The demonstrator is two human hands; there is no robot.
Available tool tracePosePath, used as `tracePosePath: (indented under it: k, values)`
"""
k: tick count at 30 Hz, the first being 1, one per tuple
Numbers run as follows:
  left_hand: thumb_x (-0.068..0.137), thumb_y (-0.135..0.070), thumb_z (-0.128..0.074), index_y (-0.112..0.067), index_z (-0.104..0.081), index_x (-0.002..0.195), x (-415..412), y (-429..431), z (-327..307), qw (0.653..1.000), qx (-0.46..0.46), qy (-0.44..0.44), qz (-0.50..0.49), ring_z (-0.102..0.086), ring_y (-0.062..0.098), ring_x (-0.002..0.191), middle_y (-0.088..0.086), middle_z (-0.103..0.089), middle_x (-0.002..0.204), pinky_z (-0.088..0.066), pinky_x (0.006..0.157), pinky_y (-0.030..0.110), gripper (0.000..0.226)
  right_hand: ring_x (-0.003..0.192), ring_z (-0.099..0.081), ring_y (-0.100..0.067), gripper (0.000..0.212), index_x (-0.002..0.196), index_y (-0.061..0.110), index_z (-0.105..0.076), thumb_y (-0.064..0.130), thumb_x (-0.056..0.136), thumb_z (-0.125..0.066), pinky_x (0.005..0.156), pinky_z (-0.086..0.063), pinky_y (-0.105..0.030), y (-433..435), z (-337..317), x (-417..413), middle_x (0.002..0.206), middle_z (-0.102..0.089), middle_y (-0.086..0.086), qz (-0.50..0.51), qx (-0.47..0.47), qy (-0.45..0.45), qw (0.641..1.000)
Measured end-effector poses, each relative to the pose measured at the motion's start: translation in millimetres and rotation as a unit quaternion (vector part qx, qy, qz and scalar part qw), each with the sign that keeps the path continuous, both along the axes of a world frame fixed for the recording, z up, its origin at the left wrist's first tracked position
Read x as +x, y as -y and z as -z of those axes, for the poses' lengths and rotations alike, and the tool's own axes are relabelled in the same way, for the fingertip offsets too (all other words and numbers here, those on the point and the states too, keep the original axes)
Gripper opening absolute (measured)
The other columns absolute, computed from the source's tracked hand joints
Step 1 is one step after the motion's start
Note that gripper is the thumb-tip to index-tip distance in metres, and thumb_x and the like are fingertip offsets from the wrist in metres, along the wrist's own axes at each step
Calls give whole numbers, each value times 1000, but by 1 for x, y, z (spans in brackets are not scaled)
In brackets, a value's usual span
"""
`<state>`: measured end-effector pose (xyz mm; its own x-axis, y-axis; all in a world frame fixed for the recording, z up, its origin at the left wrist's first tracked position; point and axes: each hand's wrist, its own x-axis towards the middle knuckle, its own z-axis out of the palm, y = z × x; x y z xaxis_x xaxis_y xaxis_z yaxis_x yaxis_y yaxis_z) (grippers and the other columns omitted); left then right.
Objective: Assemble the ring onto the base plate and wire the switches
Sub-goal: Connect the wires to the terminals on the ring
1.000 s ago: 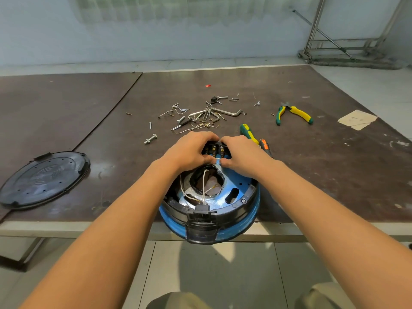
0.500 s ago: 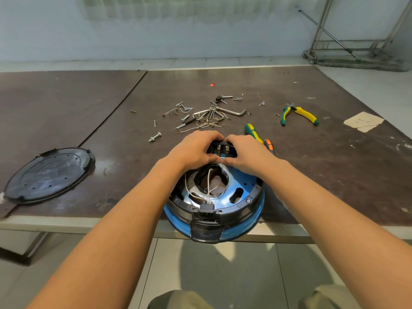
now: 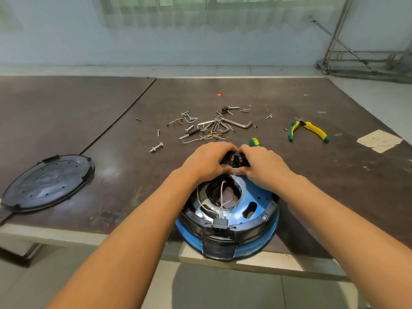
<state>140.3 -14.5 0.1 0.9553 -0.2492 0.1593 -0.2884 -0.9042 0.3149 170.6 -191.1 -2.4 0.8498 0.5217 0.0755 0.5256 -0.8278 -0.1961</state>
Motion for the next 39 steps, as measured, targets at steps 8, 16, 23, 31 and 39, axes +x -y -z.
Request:
tracePosePath:
  k: [8,16,23,31,39]
  values:
    - [80,-36,-79,-28,-57,133,19,6,-5,998,-44,-34,-23,-57,7,116,-11,-63,127,-48,99,37,58,104,-62,-32,47,122,19,-45,49,92,-66,68,-40,-38,1,-2,16,114,-60,-7,2,19,-18,1000]
    - [95,-6,-58,-16,-64,120,63,-9,-20,916,-278,-146,-249,-66,18,104,6,-68,115,-53,96,35,27,108,-56,-34,42,119,19,-44,37,91,-70,68,-39,-39,-5,7,26,115,-58,-8,15,87,-50,995]
    - [89,-3,-52,-14,-68,110,117,-20,-4,914,-162,-136,-347,-61,28,108,10,-68,113,-51,97,43,29,106,-56,-28,45,121,29,-49,41,86,-75,73,-41,-36,-6,5,53,113,-57,-1,43,133,-116,983]
    - [87,-10,-59,-9,-63,118,144,-43,10,932,-52,-181,-311,-63,30,102,12,-67,114,-55,92,44,31,104,-57,-23,46,126,35,-50,39,87,-74,82,-52,-42,-8,5,59,114,-60,4,56,114,-98,987]
    - [83,-14,-78,-9,-71,98,134,-94,13,941,-89,-209,-252,-62,24,99,8,-70,104,-47,86,32,17,103,-58,-19,45,124,36,-50,36,87,-75,87,-53,-44,-9,2,58,114,-60,6,48,105,-101,988]
